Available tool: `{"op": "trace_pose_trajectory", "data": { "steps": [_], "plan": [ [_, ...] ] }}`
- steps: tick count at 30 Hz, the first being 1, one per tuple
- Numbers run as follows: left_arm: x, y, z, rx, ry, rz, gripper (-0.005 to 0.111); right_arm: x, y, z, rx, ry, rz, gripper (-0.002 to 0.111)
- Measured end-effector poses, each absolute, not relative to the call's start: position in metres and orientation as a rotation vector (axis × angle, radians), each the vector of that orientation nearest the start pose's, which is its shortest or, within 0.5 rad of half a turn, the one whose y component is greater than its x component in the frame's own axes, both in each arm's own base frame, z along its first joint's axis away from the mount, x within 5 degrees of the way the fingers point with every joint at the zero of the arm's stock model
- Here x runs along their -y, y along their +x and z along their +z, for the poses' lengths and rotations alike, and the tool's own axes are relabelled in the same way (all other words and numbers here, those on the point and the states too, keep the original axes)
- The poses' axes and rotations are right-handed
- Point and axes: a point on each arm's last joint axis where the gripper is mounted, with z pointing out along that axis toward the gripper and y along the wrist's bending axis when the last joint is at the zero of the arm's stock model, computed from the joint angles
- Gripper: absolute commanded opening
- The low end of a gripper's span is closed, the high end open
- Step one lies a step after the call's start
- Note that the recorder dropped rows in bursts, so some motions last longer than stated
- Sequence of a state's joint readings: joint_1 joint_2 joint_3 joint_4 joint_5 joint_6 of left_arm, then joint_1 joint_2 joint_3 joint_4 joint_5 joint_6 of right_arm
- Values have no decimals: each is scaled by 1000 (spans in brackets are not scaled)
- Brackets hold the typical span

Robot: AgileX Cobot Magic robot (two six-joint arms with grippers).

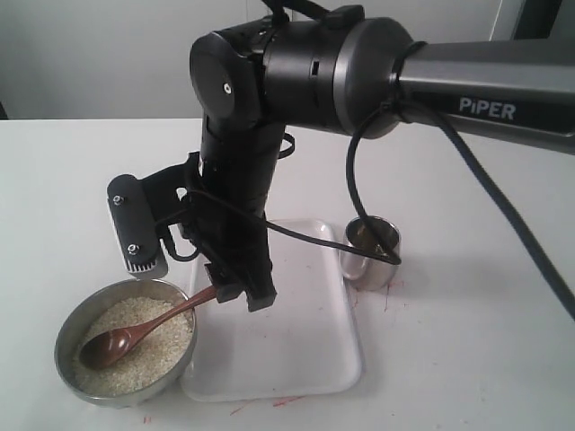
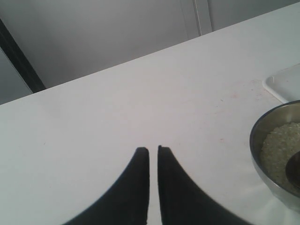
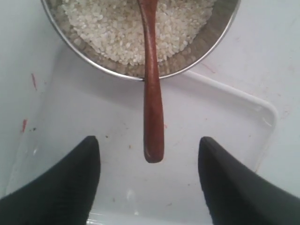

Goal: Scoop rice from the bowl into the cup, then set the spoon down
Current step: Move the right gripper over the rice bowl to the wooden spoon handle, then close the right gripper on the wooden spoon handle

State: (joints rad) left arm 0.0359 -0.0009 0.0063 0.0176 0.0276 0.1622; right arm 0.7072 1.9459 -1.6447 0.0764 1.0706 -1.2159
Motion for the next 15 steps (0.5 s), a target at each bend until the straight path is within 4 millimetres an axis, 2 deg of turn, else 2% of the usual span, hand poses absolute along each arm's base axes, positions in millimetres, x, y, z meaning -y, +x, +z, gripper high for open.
{"op": "trace_pose_trajectory", "data": {
  "steps": [9,15],
  "plan": [
    [-2,57,209,-1515,109,173,14,-277,315,251,-1632,-2283,-24,58],
    [-2,57,209,-1515,109,173,14,-280,319,227,-1677,-2342,2,58]
  ]
}}
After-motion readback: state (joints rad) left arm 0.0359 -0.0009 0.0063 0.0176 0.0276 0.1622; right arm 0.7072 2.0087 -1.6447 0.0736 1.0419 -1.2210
